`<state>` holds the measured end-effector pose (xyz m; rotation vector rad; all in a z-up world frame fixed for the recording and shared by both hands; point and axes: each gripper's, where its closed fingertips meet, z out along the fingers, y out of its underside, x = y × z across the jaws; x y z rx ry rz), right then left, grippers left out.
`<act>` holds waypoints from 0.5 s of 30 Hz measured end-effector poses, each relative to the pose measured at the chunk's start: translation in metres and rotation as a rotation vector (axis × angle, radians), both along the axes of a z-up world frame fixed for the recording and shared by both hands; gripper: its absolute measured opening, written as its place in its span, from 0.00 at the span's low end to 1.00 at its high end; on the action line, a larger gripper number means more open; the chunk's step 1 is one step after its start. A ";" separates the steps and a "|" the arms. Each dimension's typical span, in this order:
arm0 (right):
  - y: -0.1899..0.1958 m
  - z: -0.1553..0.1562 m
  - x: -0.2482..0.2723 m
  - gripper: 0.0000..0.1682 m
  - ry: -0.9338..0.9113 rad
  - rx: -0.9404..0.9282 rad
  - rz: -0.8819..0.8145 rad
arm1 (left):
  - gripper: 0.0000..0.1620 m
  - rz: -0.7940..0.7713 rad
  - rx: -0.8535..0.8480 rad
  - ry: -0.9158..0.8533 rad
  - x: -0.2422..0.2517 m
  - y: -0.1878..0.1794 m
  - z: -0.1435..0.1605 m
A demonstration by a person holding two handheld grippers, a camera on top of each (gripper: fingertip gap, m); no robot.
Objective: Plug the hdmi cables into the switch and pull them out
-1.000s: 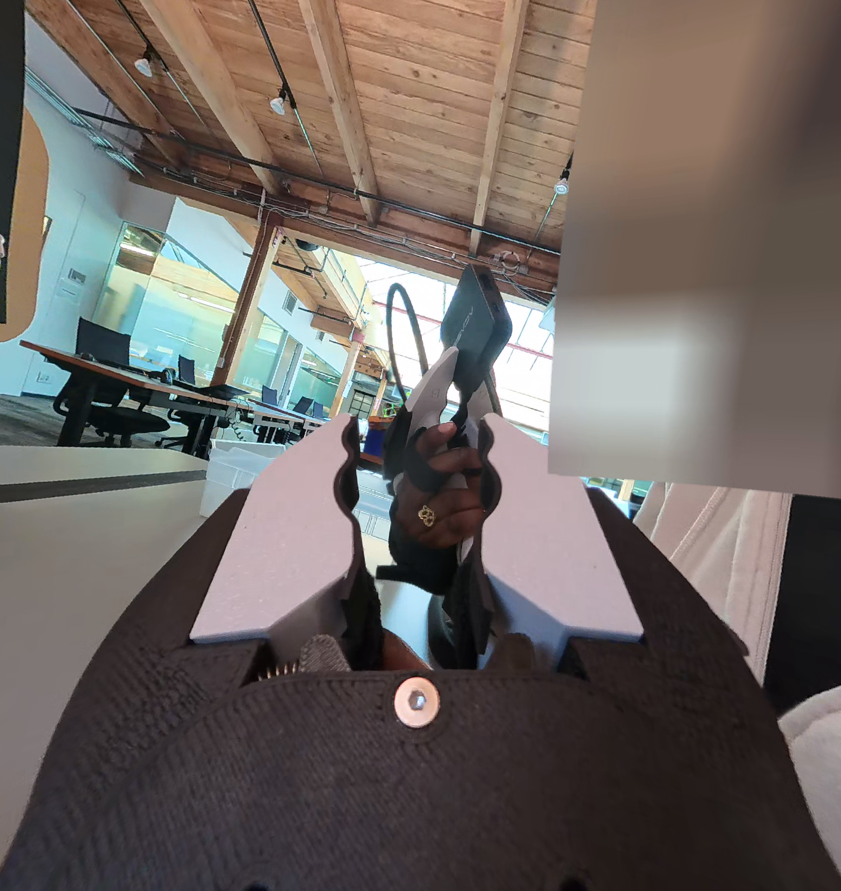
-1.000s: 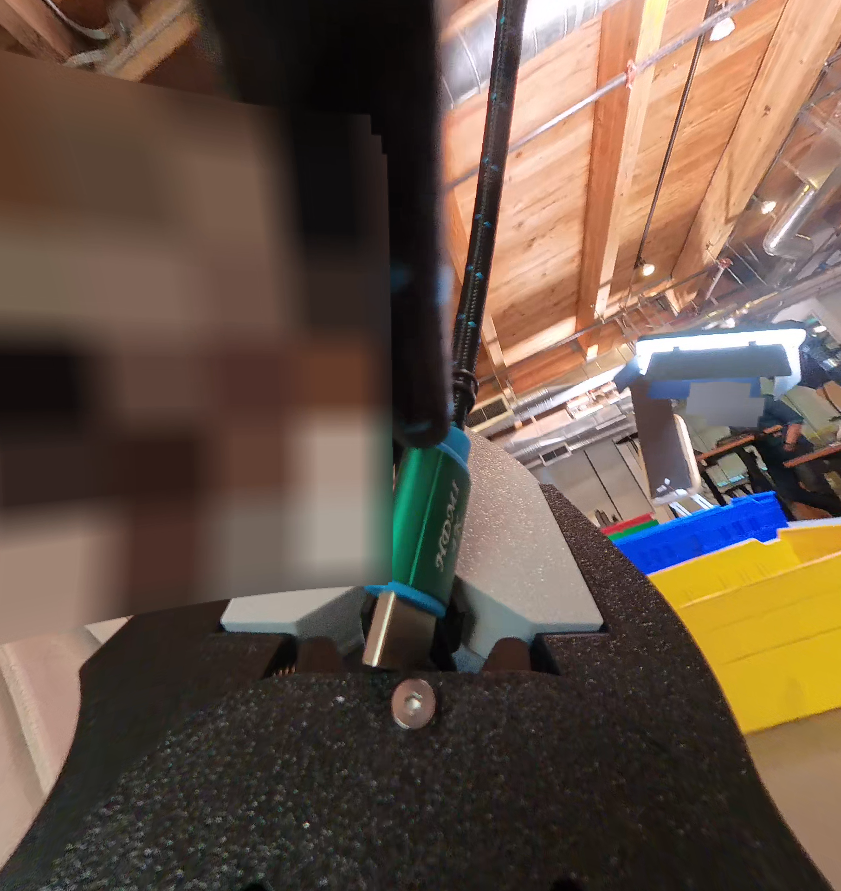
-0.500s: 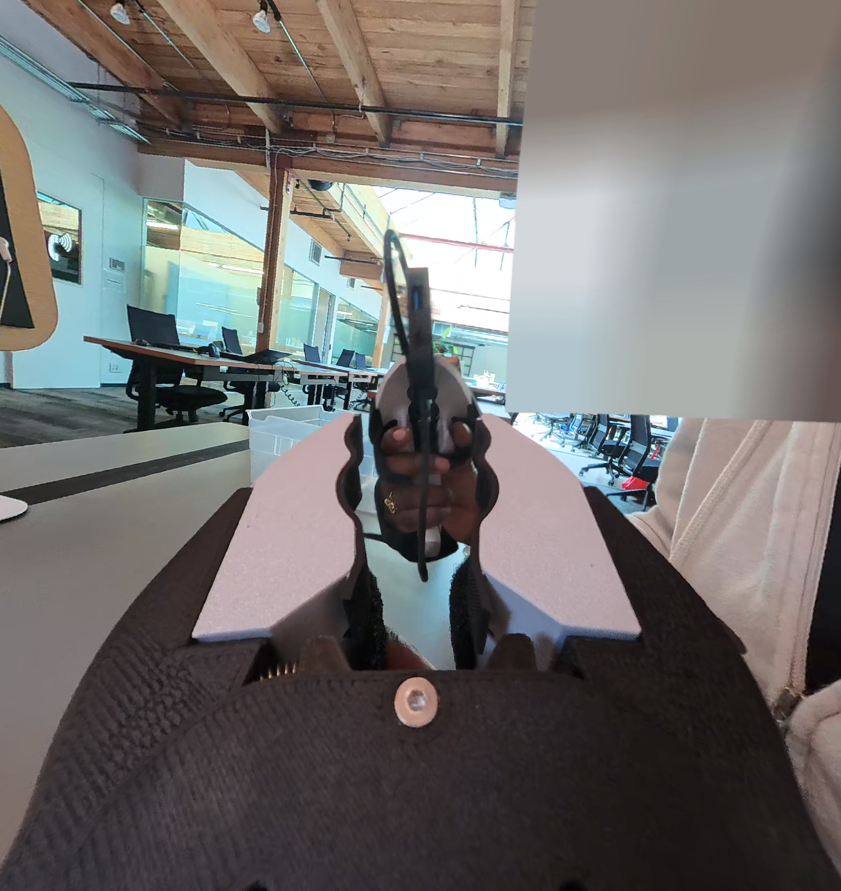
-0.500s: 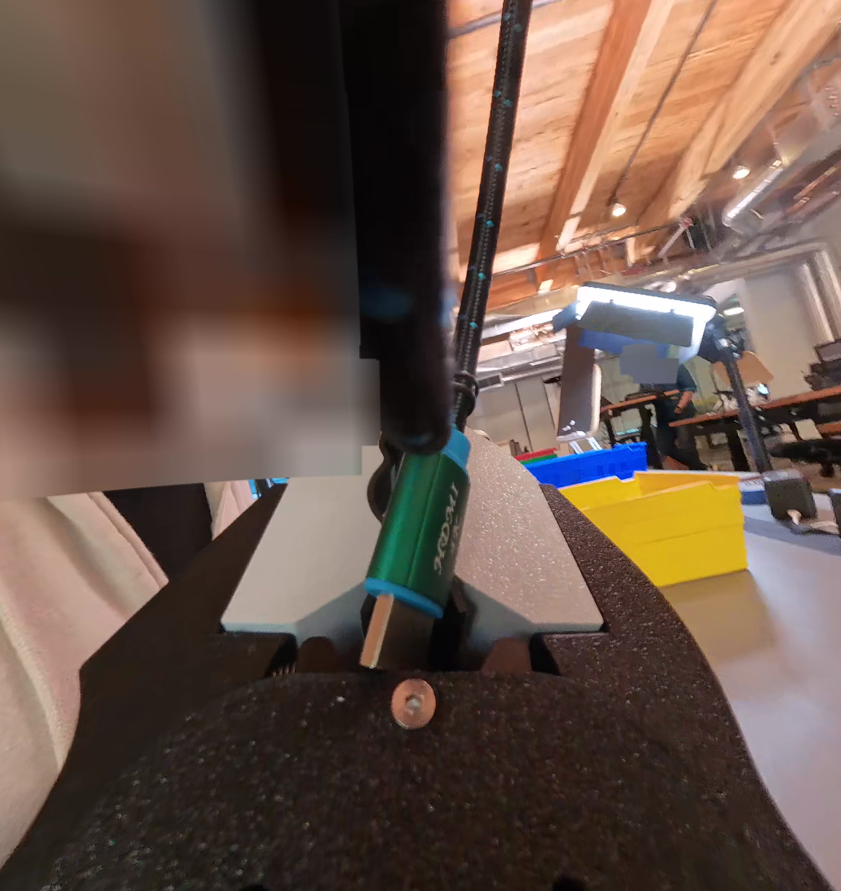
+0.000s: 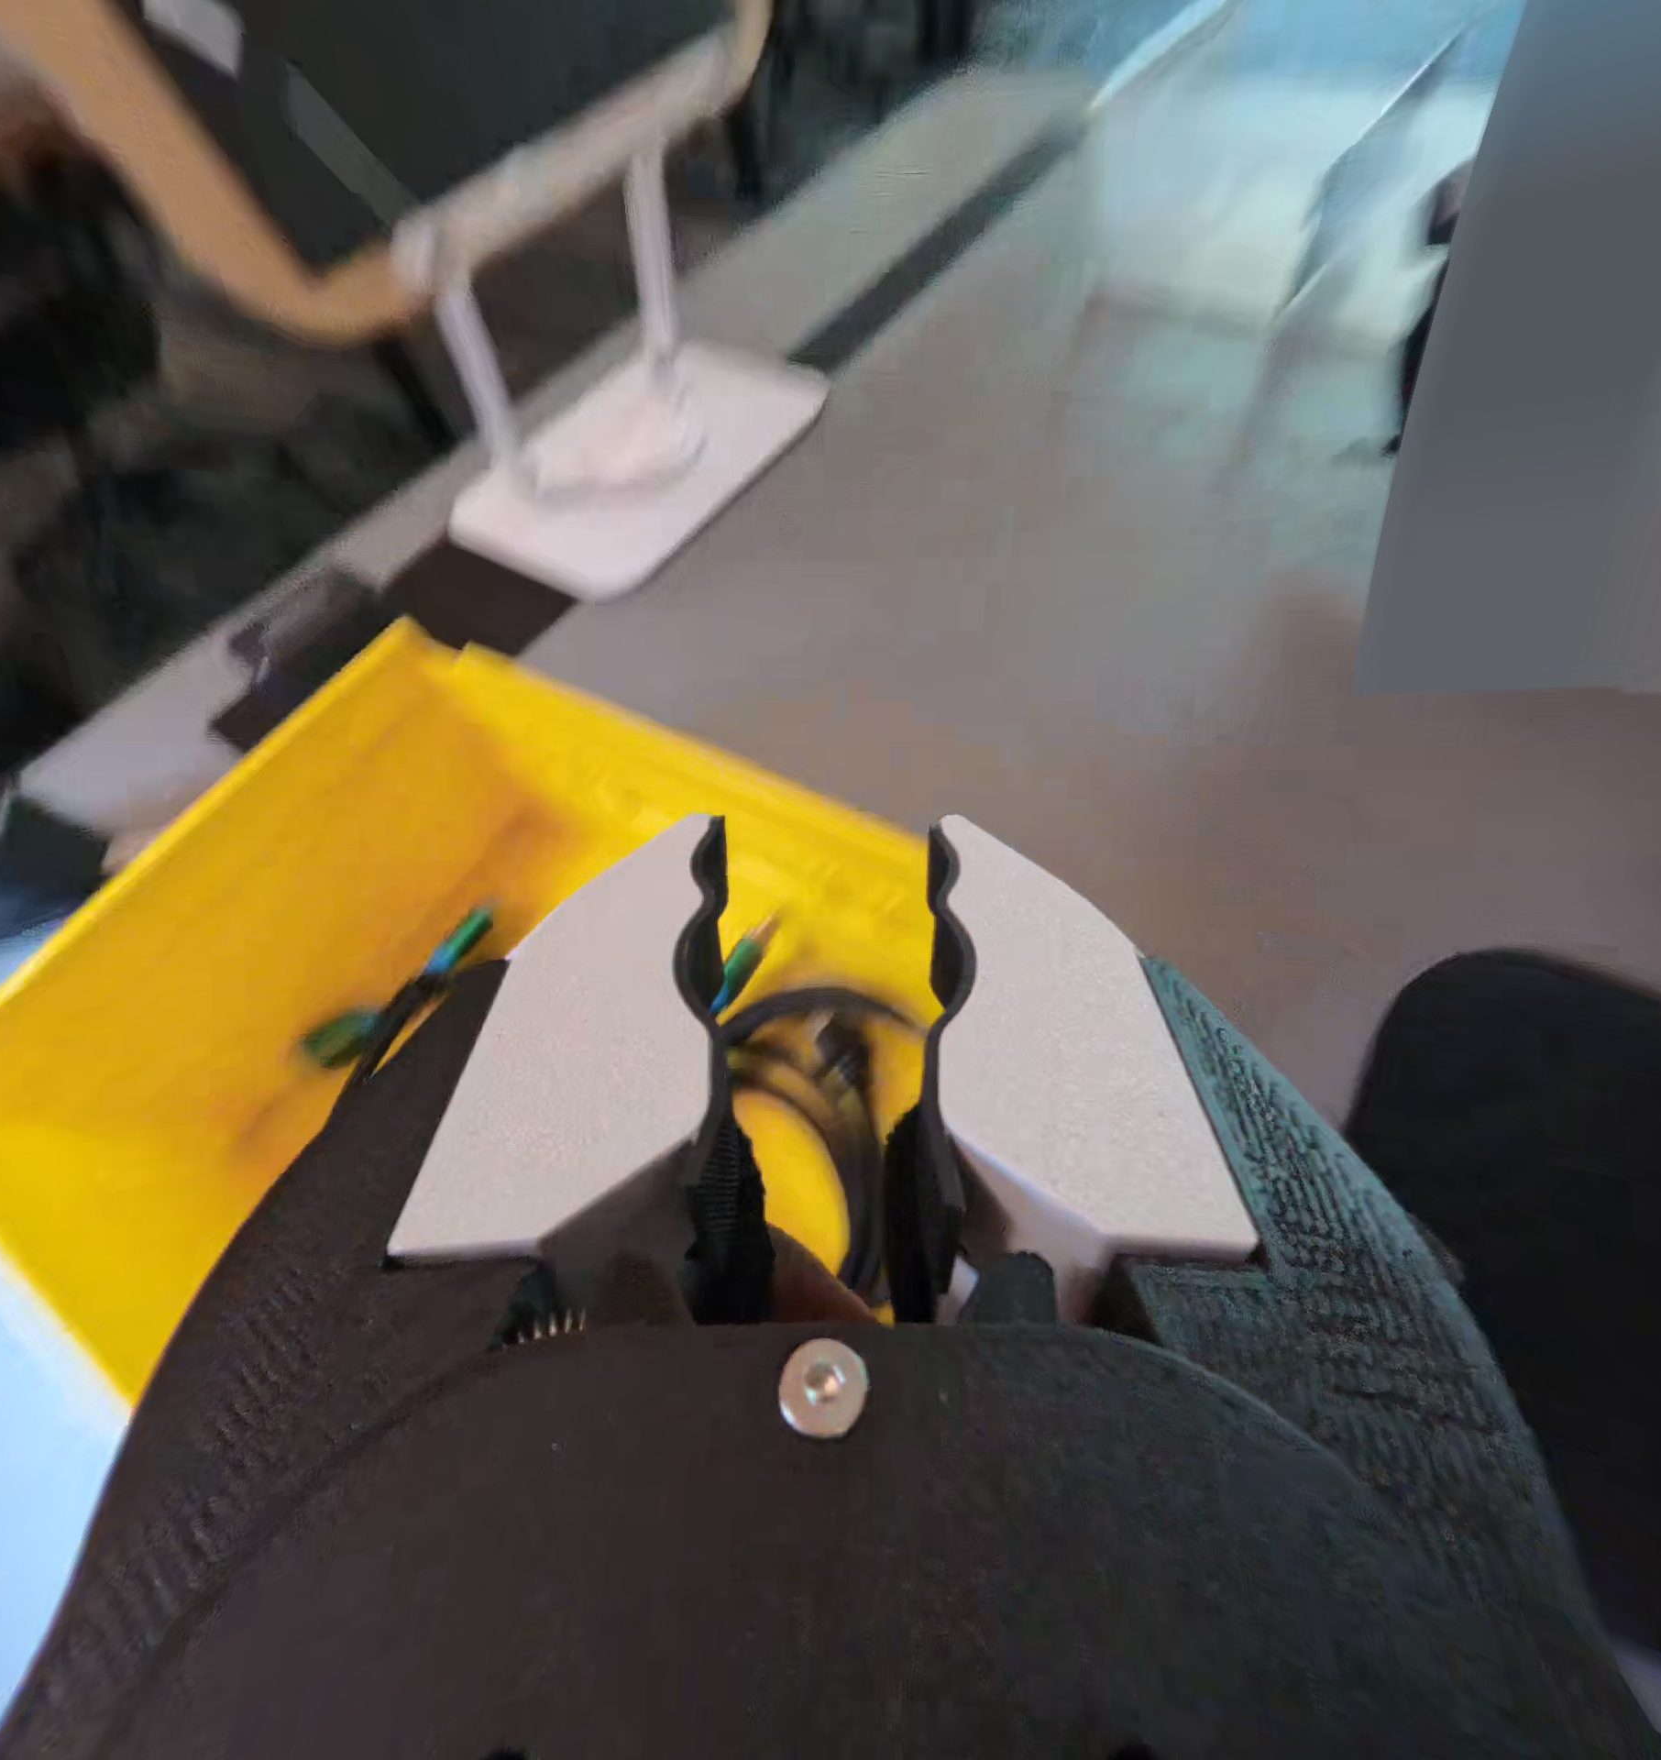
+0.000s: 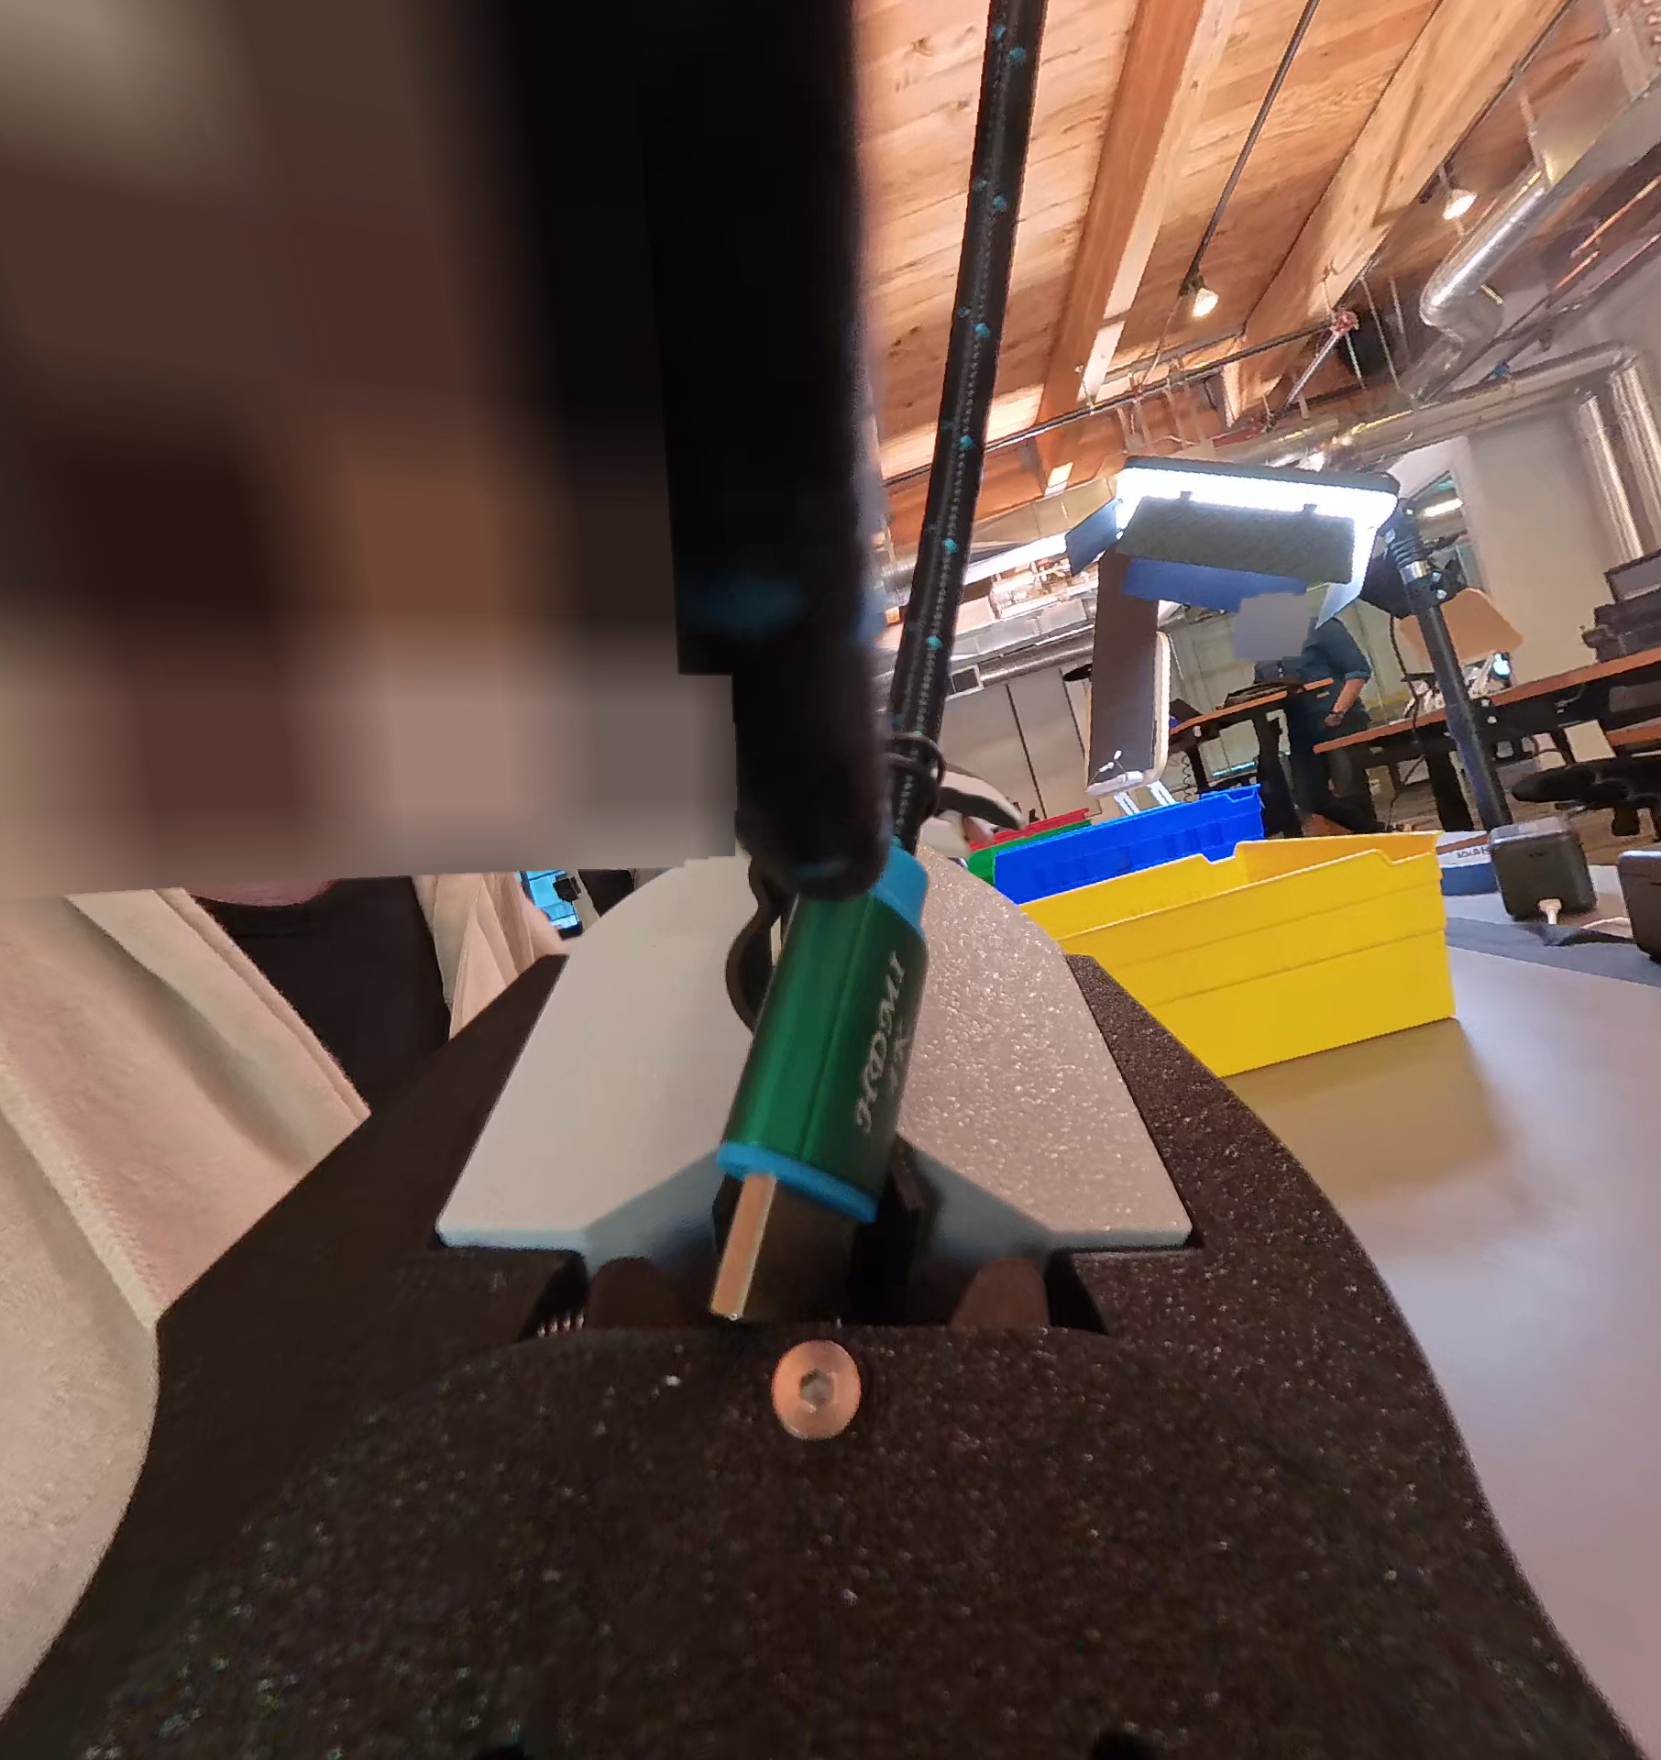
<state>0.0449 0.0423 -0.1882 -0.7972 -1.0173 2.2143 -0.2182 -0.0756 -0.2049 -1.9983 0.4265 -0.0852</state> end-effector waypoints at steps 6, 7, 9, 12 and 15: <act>-0.007 -0.007 -0.004 0.09 -0.041 0.059 -0.003 | 0.24 -0.007 -0.478 0.077 -0.067 0.008 -0.092; -0.007 -0.007 -0.004 0.09 -0.040 0.058 -0.003 | 0.25 -0.015 -0.551 0.121 -0.074 0.007 -0.108; -0.006 -0.006 -0.004 0.09 -0.039 0.046 -0.003 | 0.25 -0.033 -0.661 0.185 -0.083 0.006 -0.131; -0.003 -0.005 -0.003 0.09 -0.032 0.031 -0.005 | 0.18 -0.051 -0.741 0.253 -0.090 0.005 -0.146; -0.002 -0.004 -0.002 0.09 -0.025 0.025 -0.005 | 0.19 -0.073 -0.718 0.209 -0.089 0.006 -0.135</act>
